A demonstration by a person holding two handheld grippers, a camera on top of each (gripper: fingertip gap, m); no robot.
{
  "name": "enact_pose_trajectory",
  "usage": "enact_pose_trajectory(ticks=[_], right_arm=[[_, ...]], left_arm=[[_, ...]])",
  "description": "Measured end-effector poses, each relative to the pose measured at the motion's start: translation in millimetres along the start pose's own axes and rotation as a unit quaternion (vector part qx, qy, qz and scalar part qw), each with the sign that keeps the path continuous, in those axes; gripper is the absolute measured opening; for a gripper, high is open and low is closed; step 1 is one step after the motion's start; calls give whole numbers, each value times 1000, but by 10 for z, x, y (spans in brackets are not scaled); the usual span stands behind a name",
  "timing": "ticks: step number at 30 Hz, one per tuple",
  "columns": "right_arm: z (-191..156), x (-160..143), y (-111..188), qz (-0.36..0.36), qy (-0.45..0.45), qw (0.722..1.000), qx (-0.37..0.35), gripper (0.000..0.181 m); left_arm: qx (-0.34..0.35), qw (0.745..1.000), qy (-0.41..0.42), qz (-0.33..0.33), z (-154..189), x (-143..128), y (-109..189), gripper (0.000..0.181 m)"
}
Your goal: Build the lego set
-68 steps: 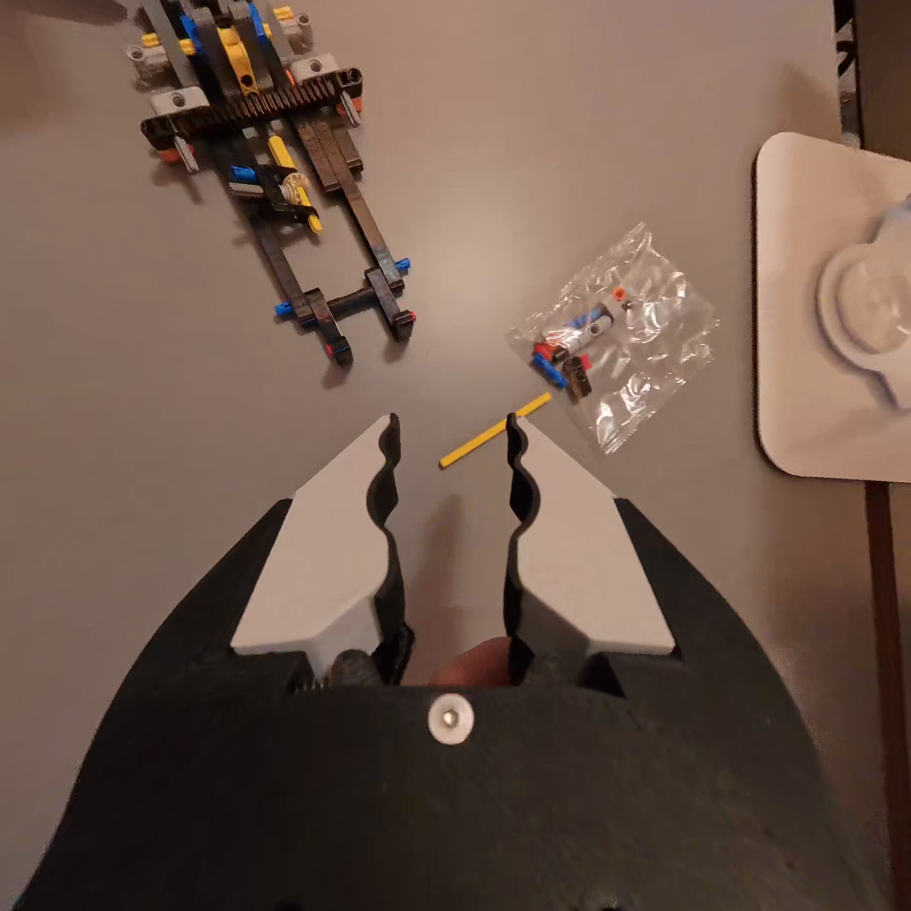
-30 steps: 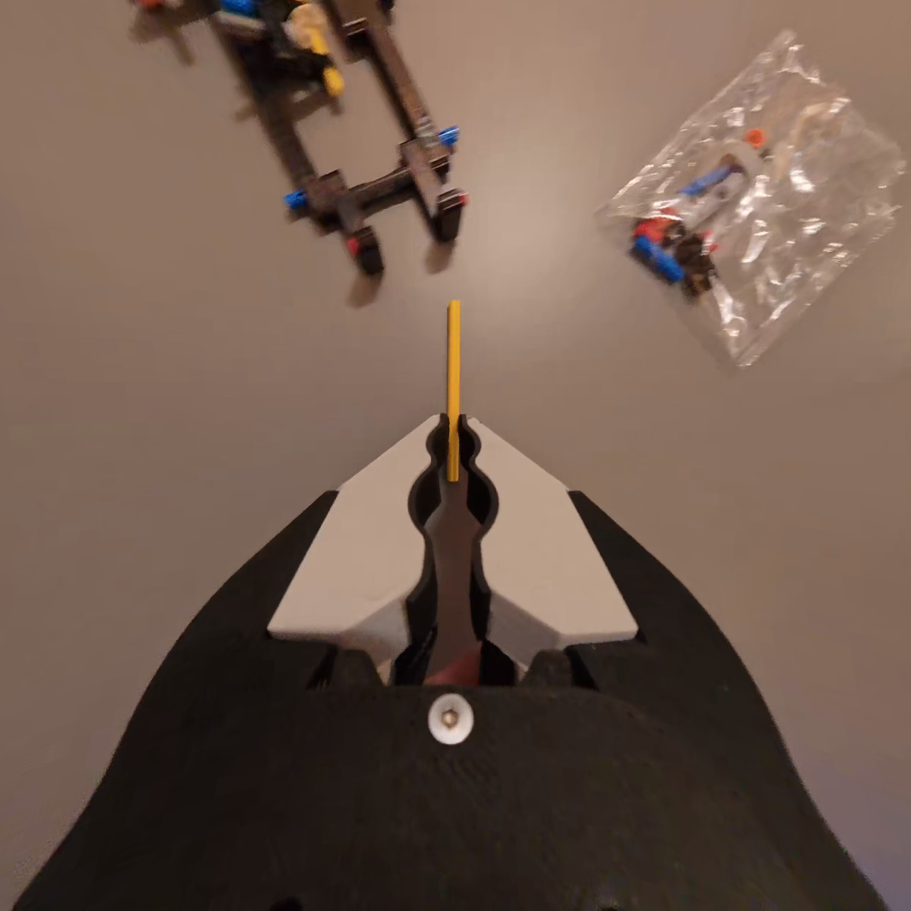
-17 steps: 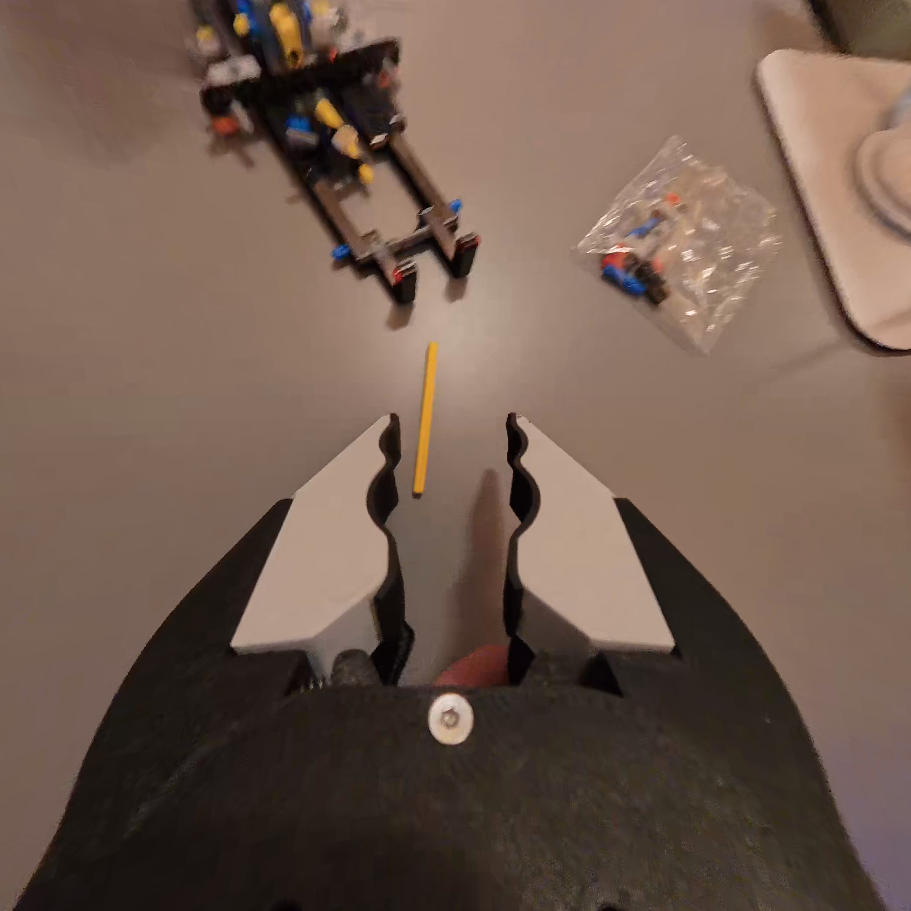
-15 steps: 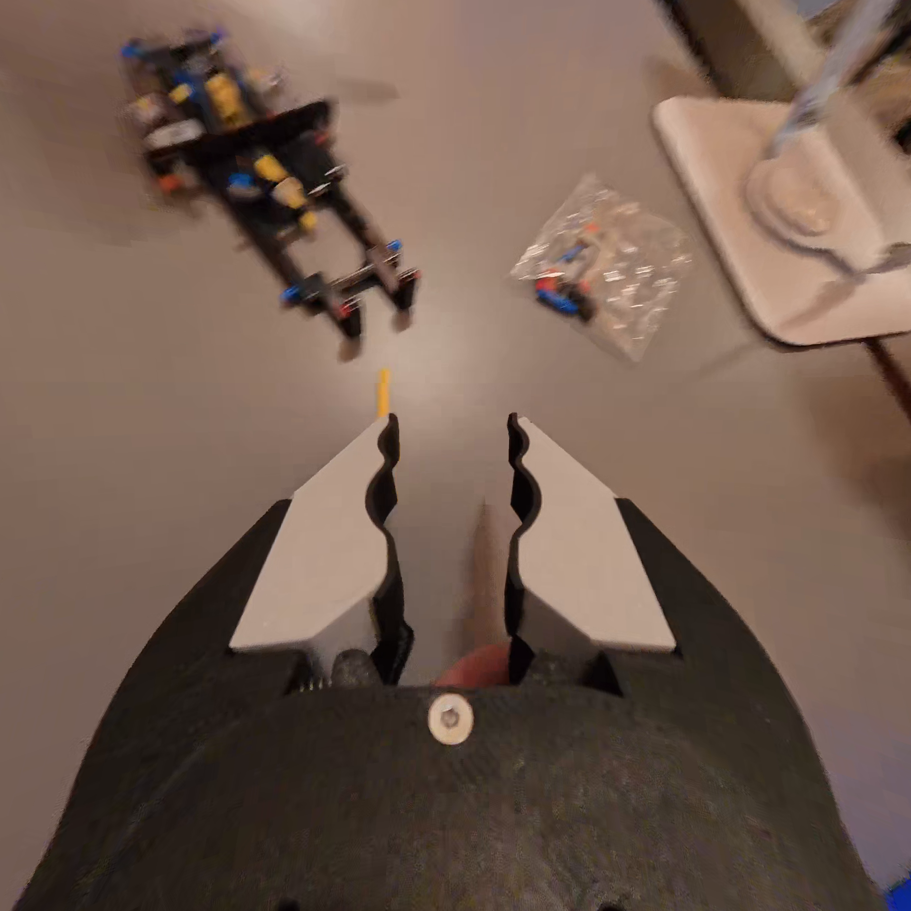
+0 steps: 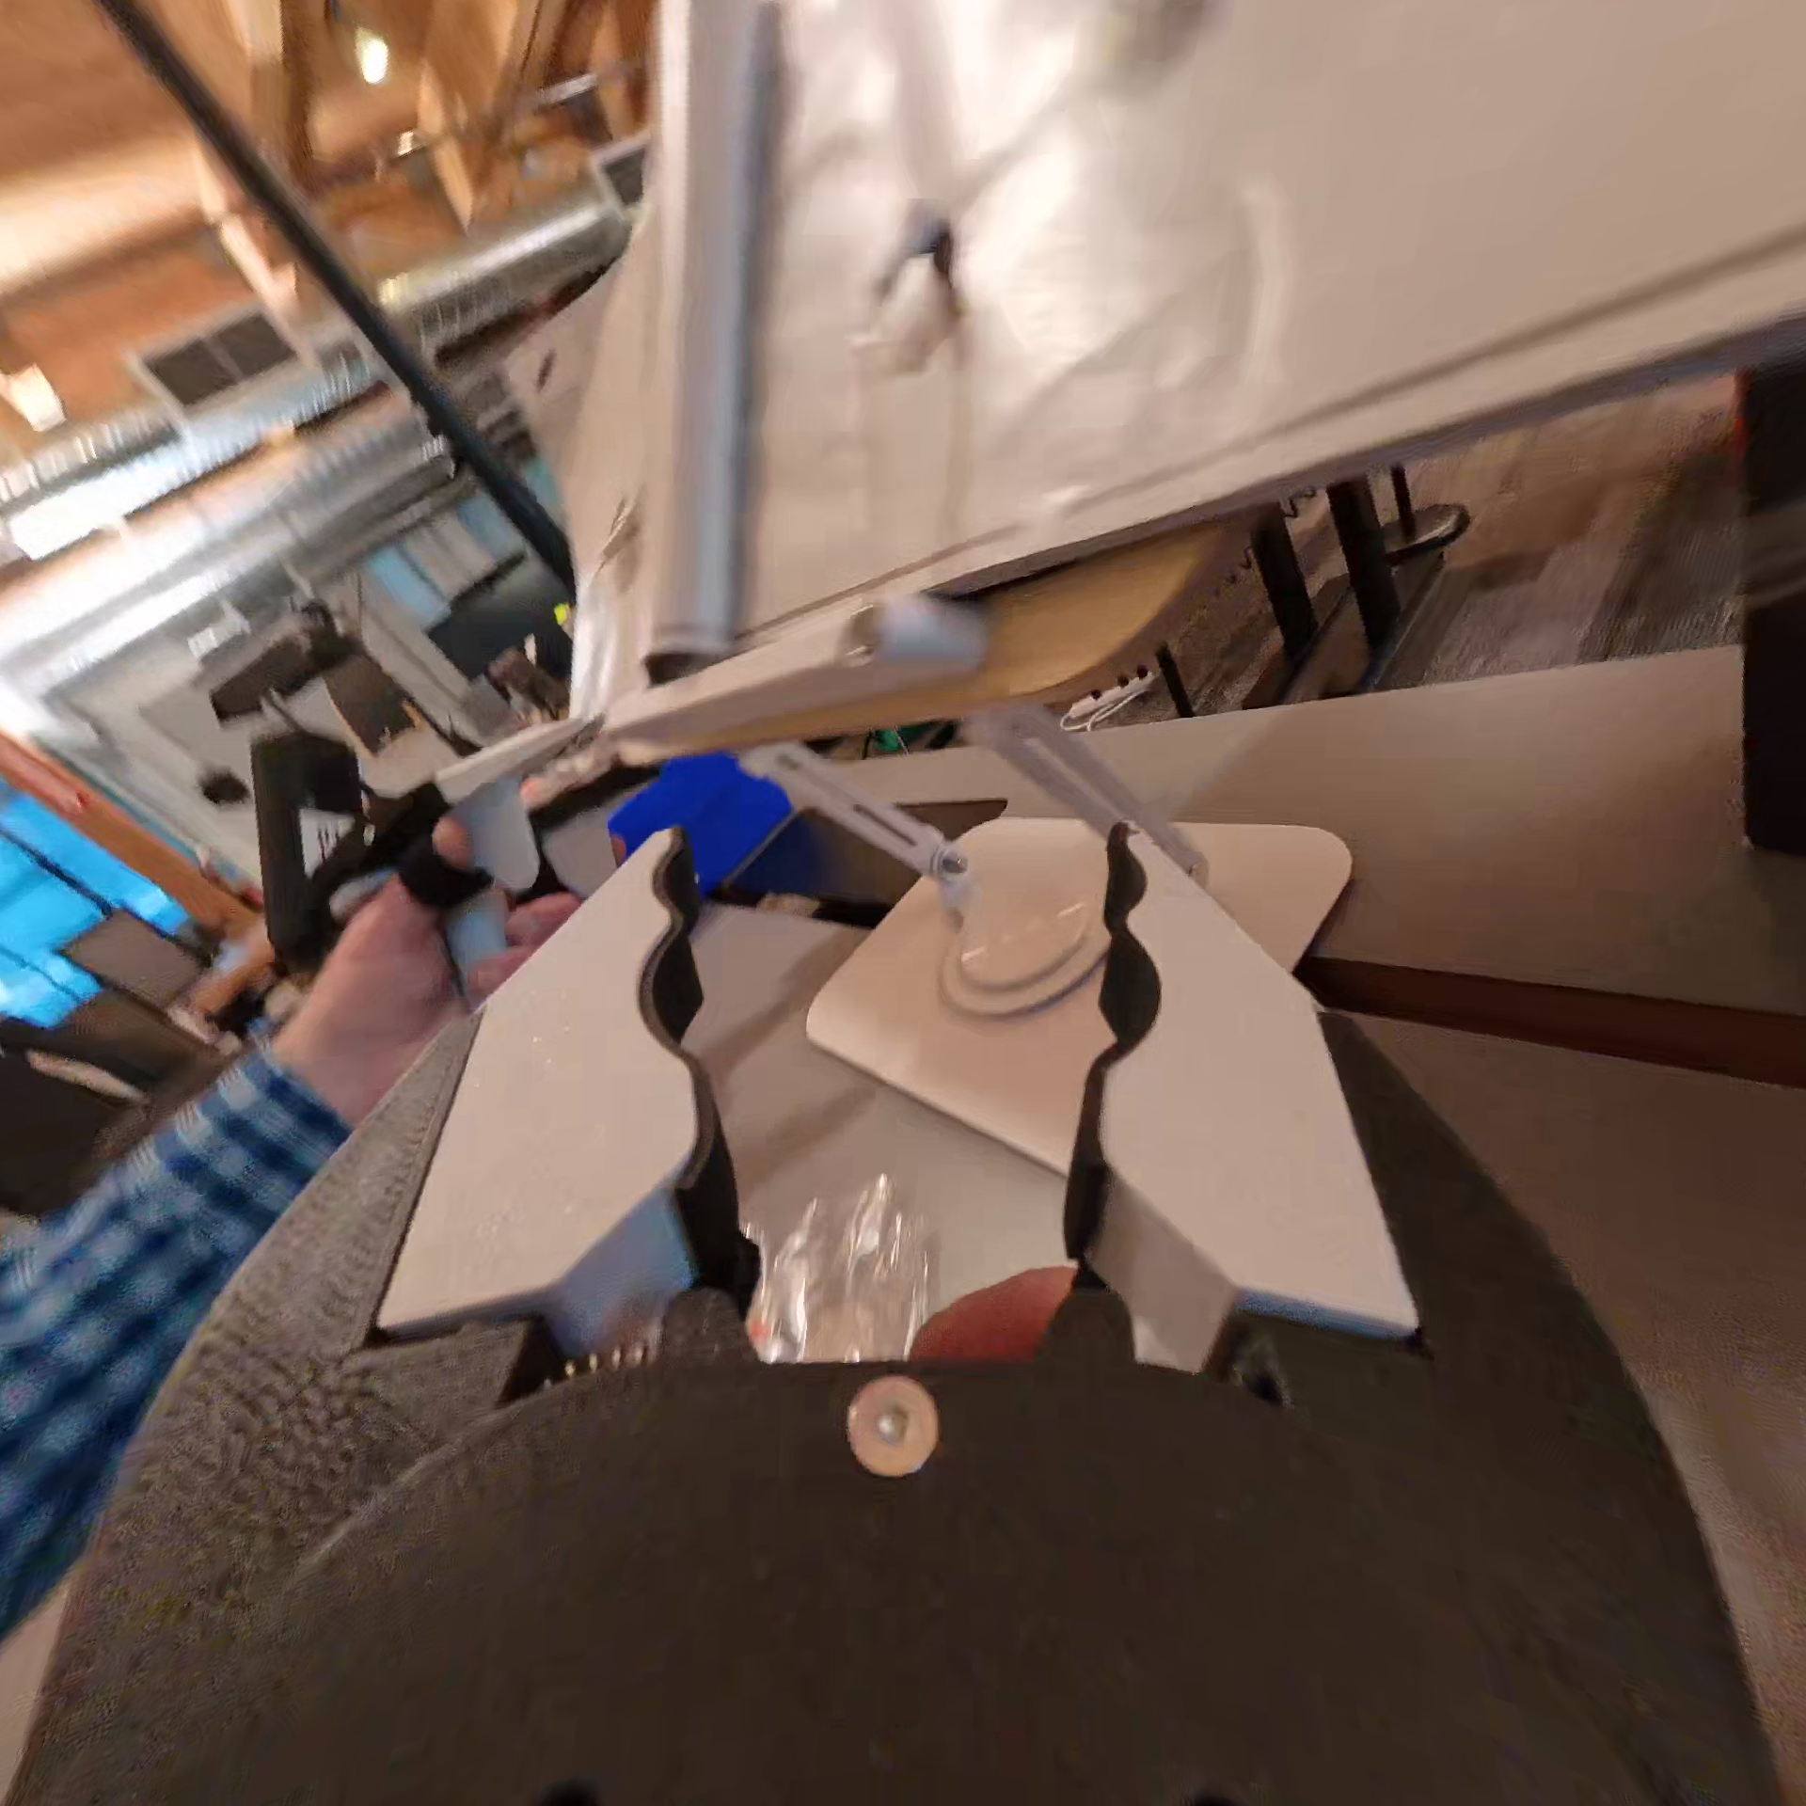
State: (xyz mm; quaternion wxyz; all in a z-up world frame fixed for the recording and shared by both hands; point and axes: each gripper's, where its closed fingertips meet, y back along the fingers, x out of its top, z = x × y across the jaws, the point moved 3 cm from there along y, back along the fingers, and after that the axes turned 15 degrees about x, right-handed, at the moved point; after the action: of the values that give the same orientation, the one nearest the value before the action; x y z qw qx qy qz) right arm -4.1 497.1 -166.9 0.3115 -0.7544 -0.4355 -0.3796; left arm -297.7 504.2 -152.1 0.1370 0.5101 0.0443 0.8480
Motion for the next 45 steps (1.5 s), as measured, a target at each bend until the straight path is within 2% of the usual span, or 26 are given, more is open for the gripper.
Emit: enact_pose_trajectory(ticks=[3, 5, 6, 11, 18, 32, 45], right_arm=[[283, 134, -134, 74, -65, 995, 19, 87], [350, 213, -228, 103, -97, 989, 51, 83], [341, 262, -278, 114, -100, 986, 72, 75], [342, 394, -449, 135, -98, 980, 111, 54], [321, 388, -446, 127, -128, 974, 135, 48], [159, 320, -298, 118, -140, 971, 152, 46], [-219, 150, 77, 111, -140, 970, 167, 46]], left_arm=[[-28, 997, 70, 33, -20, 119, -131, 81], [-43, 994, 88, 43, 17, 140, -206, 76], [-51, 993, 97, 42, 46, 128, -249, 73], [-120, 986, 109, 33, 301, 25, -383, 50], [-137, 982, 124, 29, 311, 10, -373, 44], [-144, 979, 147, 14, 382, -84, -130, 41], [-153, 976, 157, 10, 572, -332, 430, 38]])
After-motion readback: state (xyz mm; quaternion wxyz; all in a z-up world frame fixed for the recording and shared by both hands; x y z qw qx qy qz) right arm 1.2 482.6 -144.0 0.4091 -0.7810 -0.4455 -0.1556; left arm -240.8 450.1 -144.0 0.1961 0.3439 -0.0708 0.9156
